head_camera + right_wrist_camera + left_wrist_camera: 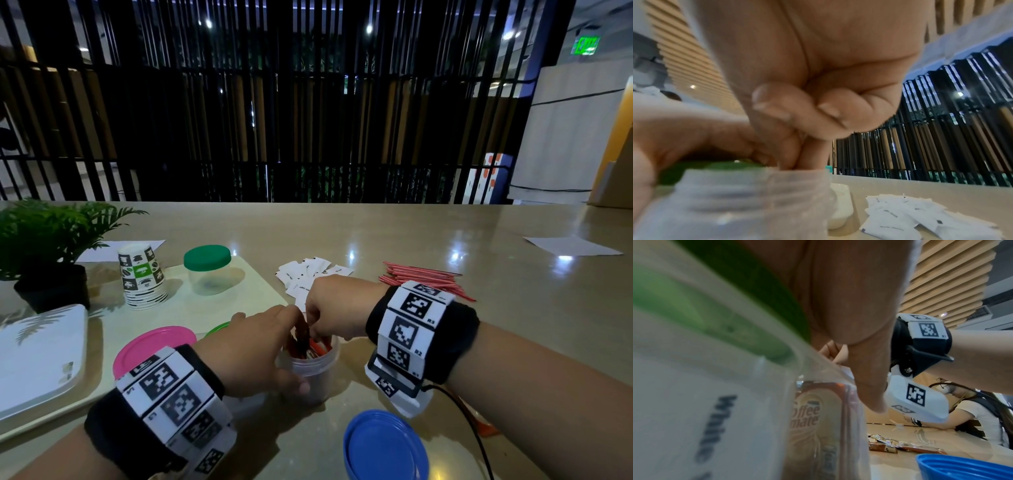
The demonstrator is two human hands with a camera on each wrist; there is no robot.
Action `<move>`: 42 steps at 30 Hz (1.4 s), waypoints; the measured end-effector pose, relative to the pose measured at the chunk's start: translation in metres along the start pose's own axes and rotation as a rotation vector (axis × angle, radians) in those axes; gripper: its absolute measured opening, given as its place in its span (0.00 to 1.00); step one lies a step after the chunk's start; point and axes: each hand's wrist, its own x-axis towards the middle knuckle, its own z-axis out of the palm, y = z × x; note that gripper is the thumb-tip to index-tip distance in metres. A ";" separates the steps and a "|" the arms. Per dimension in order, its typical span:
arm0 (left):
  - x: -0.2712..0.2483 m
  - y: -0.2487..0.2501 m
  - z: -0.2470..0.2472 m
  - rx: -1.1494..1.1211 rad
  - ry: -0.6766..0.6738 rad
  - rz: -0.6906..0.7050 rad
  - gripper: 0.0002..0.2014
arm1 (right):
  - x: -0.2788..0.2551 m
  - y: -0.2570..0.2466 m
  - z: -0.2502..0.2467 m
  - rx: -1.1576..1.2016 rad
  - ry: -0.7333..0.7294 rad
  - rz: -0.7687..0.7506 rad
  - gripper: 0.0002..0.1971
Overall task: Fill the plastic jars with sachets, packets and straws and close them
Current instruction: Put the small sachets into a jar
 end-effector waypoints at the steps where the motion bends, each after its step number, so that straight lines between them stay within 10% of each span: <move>1: 0.000 0.000 0.000 -0.013 0.002 0.000 0.36 | 0.001 -0.001 0.001 -0.038 0.031 -0.002 0.09; 7: 0.001 -0.001 0.001 -0.012 0.000 0.014 0.38 | 0.005 0.002 0.005 -0.110 0.219 0.029 0.07; 42: 0.010 -0.002 0.003 0.115 -0.038 0.033 0.33 | -0.005 0.005 0.012 -0.137 0.091 -0.051 0.05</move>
